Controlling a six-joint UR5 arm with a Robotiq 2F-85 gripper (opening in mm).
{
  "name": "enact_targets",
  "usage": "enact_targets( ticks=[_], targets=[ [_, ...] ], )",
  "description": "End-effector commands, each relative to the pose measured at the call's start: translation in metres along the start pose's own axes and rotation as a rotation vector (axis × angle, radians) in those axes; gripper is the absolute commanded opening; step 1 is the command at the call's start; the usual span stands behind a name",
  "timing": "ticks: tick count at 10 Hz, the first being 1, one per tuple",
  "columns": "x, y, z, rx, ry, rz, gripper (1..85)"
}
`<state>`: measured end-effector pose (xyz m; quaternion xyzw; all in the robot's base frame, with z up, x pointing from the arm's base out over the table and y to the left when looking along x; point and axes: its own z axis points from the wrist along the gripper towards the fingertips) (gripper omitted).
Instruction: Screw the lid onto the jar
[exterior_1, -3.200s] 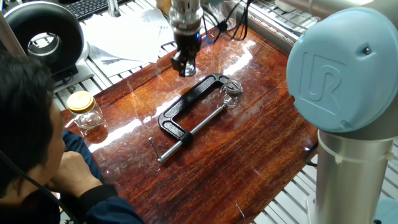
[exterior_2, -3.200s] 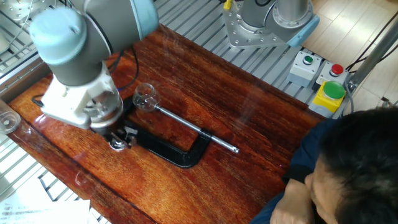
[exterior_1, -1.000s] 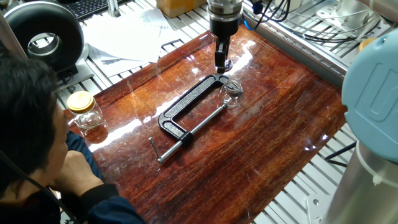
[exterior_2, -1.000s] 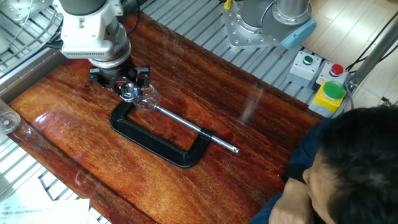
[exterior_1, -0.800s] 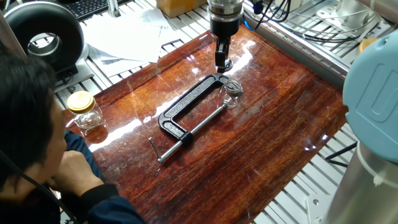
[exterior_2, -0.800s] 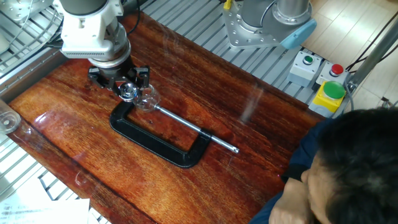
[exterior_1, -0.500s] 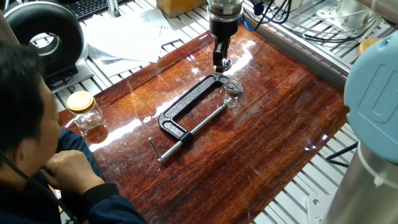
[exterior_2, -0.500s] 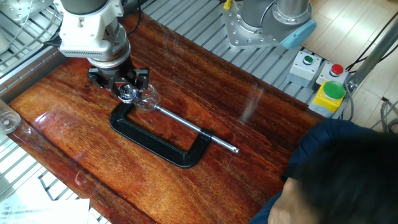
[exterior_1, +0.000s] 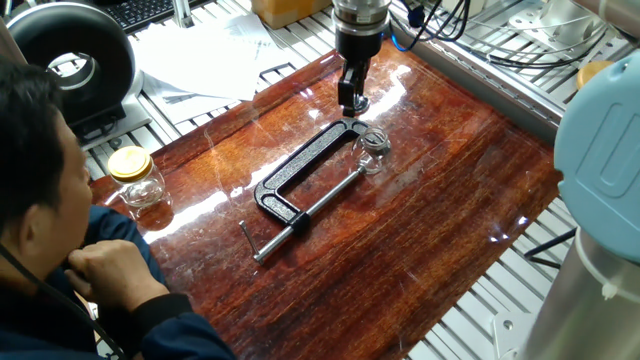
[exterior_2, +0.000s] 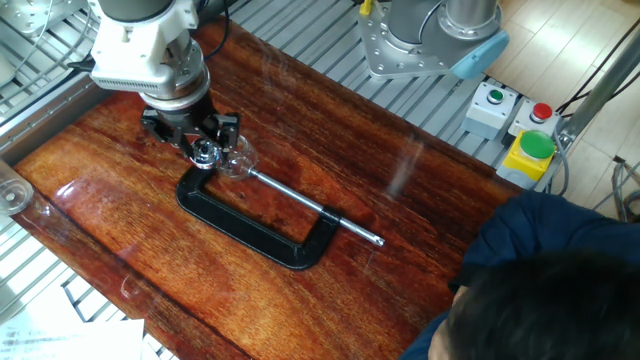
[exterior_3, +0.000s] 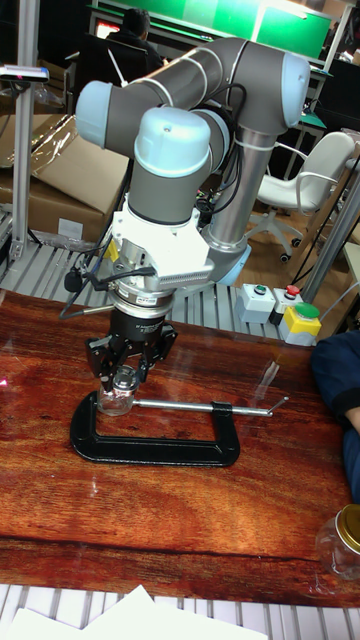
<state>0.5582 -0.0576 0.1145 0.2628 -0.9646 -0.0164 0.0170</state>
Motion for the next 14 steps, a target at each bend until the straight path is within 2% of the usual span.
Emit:
enact_targets(
  ticks=[1, 2, 3, 5, 7, 9, 12, 14],
  targets=[
    [0.004, 0.004, 0.004, 0.003, -0.009, 0.025, 1.0],
    [0.011, 0.002, 0.014, 0.017, -0.015, 0.02, 1.0],
    [0.018, 0.005, 0.02, -0.005, -0.026, 0.023, 1.0],
    [0.032, 0.011, 0.02, -0.02, -0.006, 0.047, 1.0],
    [0.043, 0.016, 0.016, -0.019, 0.009, 0.063, 1.0],
    [0.045, 0.022, 0.021, -0.032, -0.003, 0.086, 1.0],
    [0.041, 0.026, 0.037, -0.011, -0.024, 0.104, 1.0],
    [0.041, 0.024, 0.041, 0.002, -0.025, 0.099, 1.0]
  ],
)
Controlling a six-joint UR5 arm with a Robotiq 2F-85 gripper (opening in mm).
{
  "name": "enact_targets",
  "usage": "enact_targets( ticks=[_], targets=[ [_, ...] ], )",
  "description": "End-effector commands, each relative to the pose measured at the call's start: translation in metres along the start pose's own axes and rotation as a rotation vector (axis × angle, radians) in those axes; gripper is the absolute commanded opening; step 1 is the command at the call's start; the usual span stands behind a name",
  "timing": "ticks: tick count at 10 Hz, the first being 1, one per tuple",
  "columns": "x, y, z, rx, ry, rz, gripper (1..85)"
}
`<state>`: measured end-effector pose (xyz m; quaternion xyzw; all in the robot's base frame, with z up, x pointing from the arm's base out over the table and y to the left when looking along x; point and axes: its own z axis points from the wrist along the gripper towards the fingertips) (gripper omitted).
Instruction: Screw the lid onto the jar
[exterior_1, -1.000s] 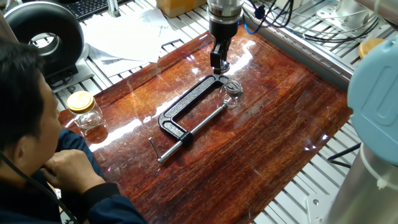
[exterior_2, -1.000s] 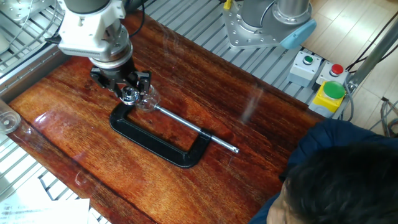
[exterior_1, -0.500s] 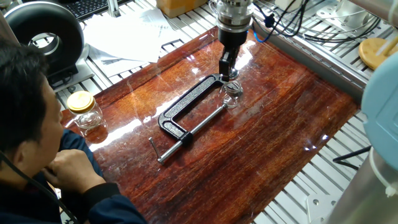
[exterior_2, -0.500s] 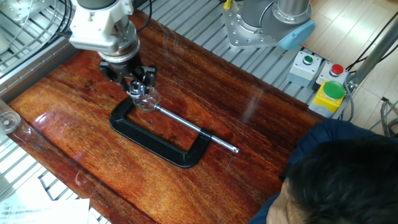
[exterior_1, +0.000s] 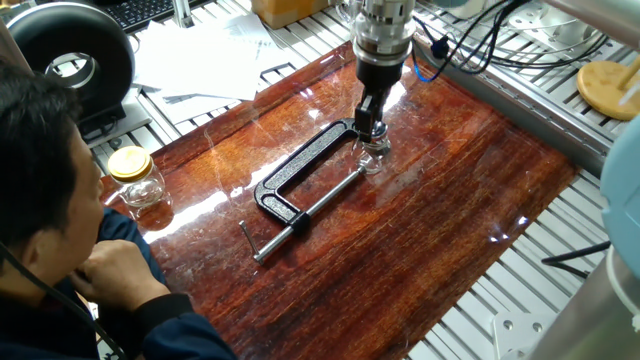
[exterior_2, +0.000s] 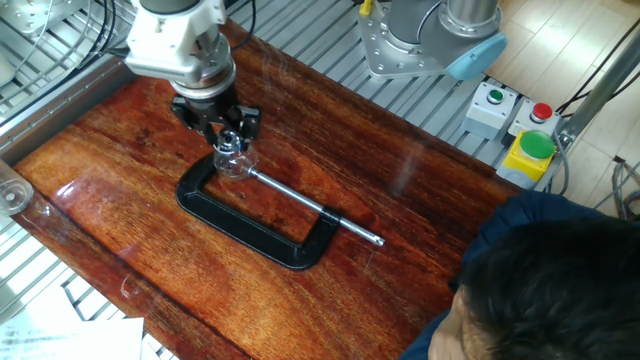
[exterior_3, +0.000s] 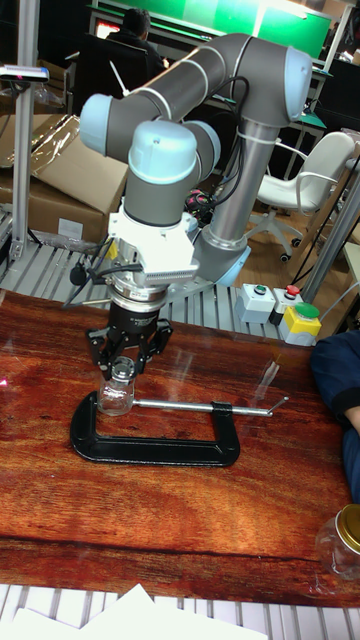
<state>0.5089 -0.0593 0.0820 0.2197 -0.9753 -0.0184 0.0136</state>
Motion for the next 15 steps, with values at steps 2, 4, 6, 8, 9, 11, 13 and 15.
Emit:
enact_targets(
  ticks=[2, 4, 6, 8, 9, 11, 13, 15],
  targets=[
    [-0.001, -0.002, 0.009, 0.013, -0.021, 0.0, 1.0],
    [0.0, -0.005, 0.011, 0.018, -0.025, -0.005, 1.0],
    [0.002, -0.005, 0.011, 0.018, -0.025, -0.006, 1.0],
    [0.004, -0.007, 0.01, 0.026, -0.018, -0.012, 1.0],
    [0.005, -0.008, 0.008, 0.031, -0.013, -0.016, 1.0],
    [0.008, -0.012, -0.003, 0.049, 0.021, -0.02, 1.0],
    [0.006, -0.011, -0.005, 0.061, 0.02, -0.01, 1.0],
    [-0.001, -0.011, -0.005, 0.05, -0.015, -0.006, 1.0]
  ],
)
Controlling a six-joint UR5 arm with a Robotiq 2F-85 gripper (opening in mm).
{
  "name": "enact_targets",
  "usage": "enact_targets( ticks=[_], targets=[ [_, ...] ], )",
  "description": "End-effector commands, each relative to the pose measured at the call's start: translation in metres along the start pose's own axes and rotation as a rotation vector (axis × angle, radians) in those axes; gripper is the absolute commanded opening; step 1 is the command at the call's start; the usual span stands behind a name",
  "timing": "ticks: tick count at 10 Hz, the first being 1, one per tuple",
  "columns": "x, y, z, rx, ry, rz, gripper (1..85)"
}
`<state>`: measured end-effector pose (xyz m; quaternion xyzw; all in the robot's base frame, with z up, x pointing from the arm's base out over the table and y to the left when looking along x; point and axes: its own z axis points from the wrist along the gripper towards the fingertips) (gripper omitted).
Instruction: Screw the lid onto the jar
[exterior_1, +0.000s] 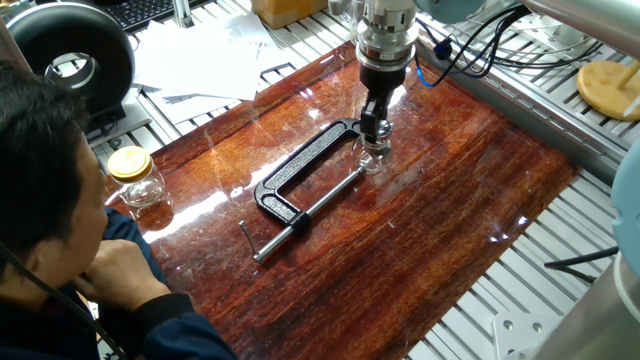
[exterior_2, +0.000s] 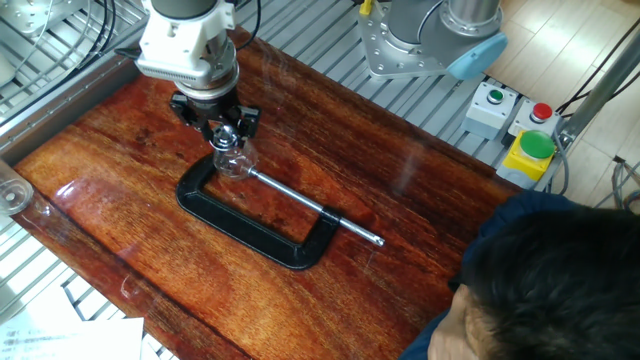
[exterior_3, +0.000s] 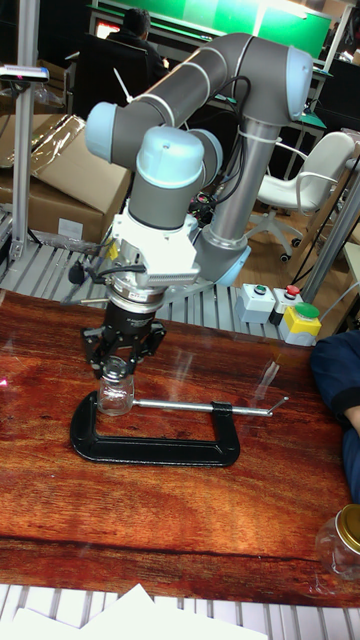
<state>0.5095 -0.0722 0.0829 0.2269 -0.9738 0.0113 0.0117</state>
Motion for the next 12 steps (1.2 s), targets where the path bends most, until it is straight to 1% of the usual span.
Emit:
enact_targets(
  ticks=[1, 2, 5, 7, 9, 10, 12],
  targets=[
    [-0.006, 0.006, -0.003, -0.037, -0.028, 0.032, 1.0],
    [-0.007, 0.005, -0.003, -0.031, -0.03, 0.037, 1.0],
    [-0.011, 0.016, -0.006, -0.079, -0.05, 0.097, 1.0],
    [-0.013, 0.016, -0.007, -0.082, -0.065, 0.119, 1.0],
    [-0.013, 0.01, -0.004, -0.069, -0.077, 0.111, 1.0],
    [-0.013, 0.009, -0.002, -0.072, -0.082, 0.106, 1.0],
    [-0.011, 0.01, 0.0, -0.079, -0.078, 0.111, 1.0]
  ],
)
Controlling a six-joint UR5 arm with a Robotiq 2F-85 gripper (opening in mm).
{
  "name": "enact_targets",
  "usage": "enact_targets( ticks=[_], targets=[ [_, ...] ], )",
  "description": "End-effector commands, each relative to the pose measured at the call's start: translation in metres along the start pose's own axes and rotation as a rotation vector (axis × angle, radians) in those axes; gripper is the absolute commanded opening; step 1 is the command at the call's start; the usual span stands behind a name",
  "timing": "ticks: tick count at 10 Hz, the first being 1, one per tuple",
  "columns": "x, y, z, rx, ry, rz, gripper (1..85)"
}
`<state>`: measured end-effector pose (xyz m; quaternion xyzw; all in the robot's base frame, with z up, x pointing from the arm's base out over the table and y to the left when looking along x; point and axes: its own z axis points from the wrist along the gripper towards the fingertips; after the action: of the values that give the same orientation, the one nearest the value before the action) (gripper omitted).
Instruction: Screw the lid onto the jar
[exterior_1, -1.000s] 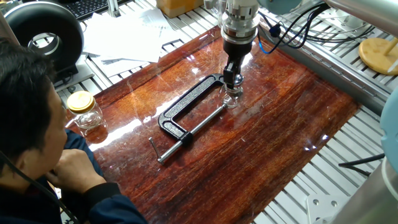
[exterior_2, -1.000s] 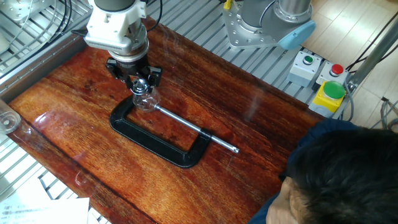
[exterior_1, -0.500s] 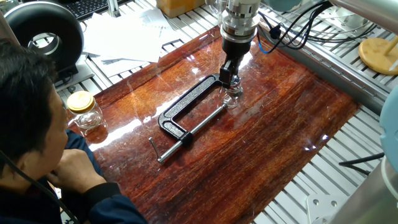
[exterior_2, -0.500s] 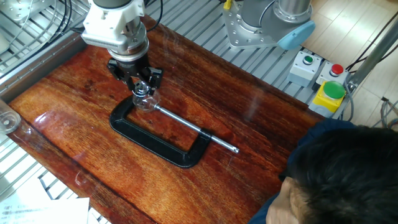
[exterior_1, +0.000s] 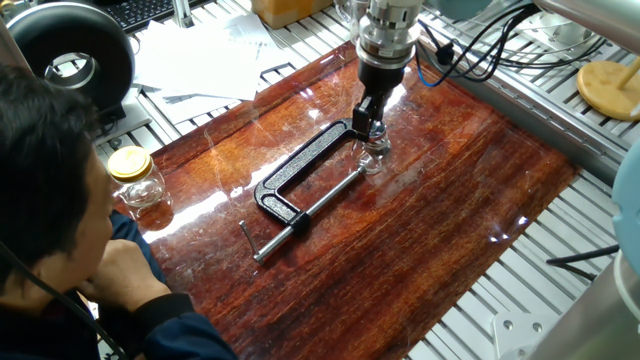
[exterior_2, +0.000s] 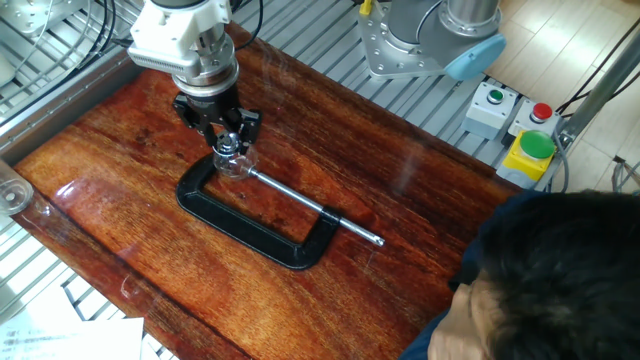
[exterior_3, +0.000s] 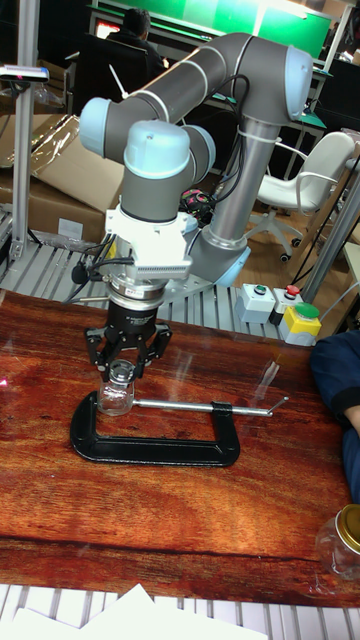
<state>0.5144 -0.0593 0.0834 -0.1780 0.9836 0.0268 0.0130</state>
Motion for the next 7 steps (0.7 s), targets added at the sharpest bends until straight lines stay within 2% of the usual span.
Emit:
enact_targets(
  ticks=[1, 3, 4, 7],
  targets=[
    [-0.0001, 0.0013, 0.0012, -0.018, -0.009, 0.013, 1.0],
    [0.0039, -0.0041, 0.0008, 0.001, 0.011, -0.007, 1.0],
    [-0.0008, -0.0072, -0.0029, 0.005, 0.014, -0.014, 1.0],
    [0.0018, -0.0028, -0.003, -0.012, 0.024, -0.023, 1.0]
  ],
)
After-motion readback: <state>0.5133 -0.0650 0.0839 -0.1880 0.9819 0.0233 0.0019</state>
